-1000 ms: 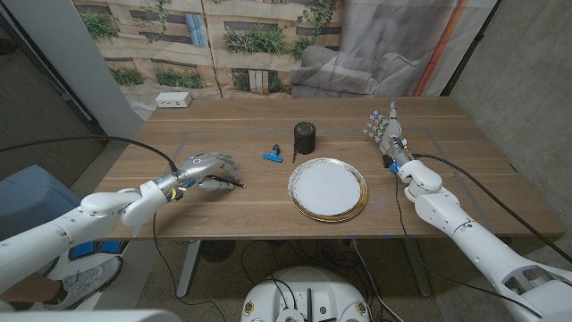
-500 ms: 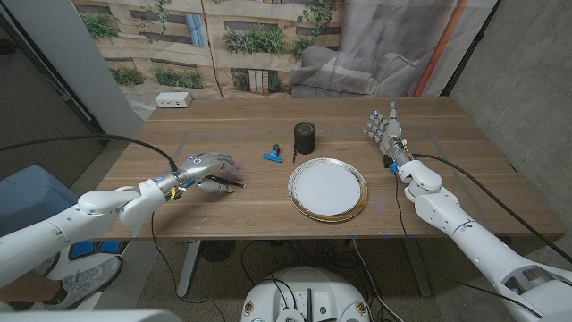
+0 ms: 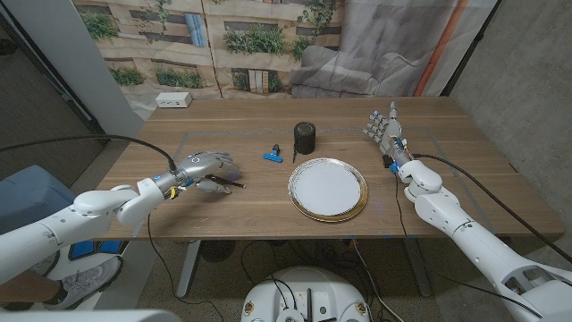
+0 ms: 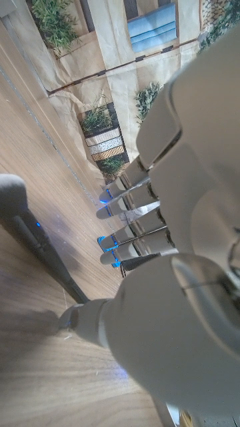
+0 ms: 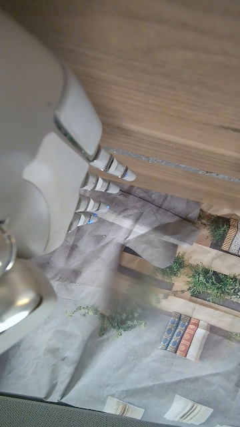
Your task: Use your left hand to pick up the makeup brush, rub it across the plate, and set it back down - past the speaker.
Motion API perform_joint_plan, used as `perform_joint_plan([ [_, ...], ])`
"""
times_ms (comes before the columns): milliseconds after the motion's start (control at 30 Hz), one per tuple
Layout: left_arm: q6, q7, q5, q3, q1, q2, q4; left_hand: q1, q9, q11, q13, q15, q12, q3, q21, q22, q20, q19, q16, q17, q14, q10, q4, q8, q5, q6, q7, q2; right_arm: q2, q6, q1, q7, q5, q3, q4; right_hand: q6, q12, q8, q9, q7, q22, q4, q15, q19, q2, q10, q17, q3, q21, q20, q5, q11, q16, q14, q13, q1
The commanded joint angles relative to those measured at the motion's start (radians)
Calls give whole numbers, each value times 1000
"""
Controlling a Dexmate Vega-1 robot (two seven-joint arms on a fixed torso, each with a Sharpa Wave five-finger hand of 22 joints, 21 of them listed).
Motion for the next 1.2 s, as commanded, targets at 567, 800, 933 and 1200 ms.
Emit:
perform_joint_plan([
  [567, -3, -17, -191, -128, 126, 58, -81, -169, -2, 15, 3, -123, 2, -19, -6, -1, -9, -58, 4, 8, -72, -93, 67, 4, -2, -61, 10, 66, 0, 0, 0, 0, 0, 0, 0, -9, 7, 4, 2, -1, 6, 5, 10, 2, 100, -4, 5, -1, 5, 6, 5, 3, 3, 0, 3, 5],
  [800, 36, -25, -327, -185, 166, 14, -89, -203, -3, 30, 3, -112, 5, -5, -1, -1, -5, -58, 8, 8, -73, -105, 87, 7, 3, -65, 8, 114, 0, 0, 0, 0, 0, 0, 0, -9, 7, 5, 2, 0, 6, 5, 9, 2, 100, -6, 5, -1, 5, 6, 5, 2, 3, 0, 3, 5],
  [933, 26, -39, -358, -194, 158, -12, -79, -206, -3, 32, 2, -112, 7, -3, 0, -1, -5, -55, 9, 7, -71, -104, 87, 7, 3, -65, 10, 119, 0, 0, 0, 0, 0, 0, 0, -9, 7, 5, 2, -1, 6, 5, 9, 2, 100, -5, 5, -1, 5, 7, 5, 3, 3, 0, 3, 5],
  [1200, 16, -67, -489, -221, 144, -95, -48, -234, -5, 53, 2, -103, 9, 13, 2, -1, -3, -54, 10, 7, -72, -113, 103, 5, 8, -72, 31, 166, 0, 0, 0, 0, 0, 0, 0, -9, 7, 5, 2, 0, 6, 5, 11, 2, 100, -6, 5, -1, 5, 7, 5, 2, 3, 0, 3, 5],
])
